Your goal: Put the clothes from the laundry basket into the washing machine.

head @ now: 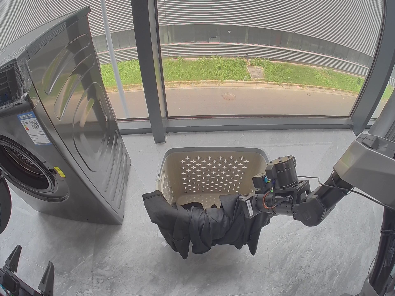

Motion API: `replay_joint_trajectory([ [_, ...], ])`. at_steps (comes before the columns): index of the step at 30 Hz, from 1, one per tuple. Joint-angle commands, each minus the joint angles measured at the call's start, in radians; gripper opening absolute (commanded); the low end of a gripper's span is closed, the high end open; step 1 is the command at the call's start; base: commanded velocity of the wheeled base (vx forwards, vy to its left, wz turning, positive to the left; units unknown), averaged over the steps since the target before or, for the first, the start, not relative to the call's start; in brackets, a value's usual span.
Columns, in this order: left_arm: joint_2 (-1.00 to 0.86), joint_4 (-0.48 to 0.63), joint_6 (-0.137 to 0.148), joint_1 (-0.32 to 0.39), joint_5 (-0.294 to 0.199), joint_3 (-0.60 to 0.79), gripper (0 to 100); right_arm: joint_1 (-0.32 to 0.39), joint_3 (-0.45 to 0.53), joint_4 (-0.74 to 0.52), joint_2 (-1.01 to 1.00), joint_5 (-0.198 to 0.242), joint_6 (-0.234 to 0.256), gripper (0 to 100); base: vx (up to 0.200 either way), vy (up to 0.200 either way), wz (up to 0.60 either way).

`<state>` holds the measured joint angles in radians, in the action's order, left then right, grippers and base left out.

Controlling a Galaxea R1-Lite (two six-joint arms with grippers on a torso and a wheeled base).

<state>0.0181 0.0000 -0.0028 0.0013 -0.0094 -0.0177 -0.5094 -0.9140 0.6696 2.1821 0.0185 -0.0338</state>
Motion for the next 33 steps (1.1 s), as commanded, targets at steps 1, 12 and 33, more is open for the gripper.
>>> replay_joint_trajectory([
  [1,-0.018,0.0,0.0,0.0,0.0,0.018,100,0.003,0.009,0.004,0.002,0.001,0.003,0,0.0,0.0,0.0],
  [12,-0.018,0.0,0.0,0.0,0.0,0.018,100,0.005,0.029,0.041,0.05,0.0,0.009,100,0.0,0.0,0.0],
  [33,-0.018,0.0,0.0,0.0,0.0,0.018,100,0.051,0.032,0.028,0.087,0.001,-0.023,100,0.0,0.0,0.0],
])
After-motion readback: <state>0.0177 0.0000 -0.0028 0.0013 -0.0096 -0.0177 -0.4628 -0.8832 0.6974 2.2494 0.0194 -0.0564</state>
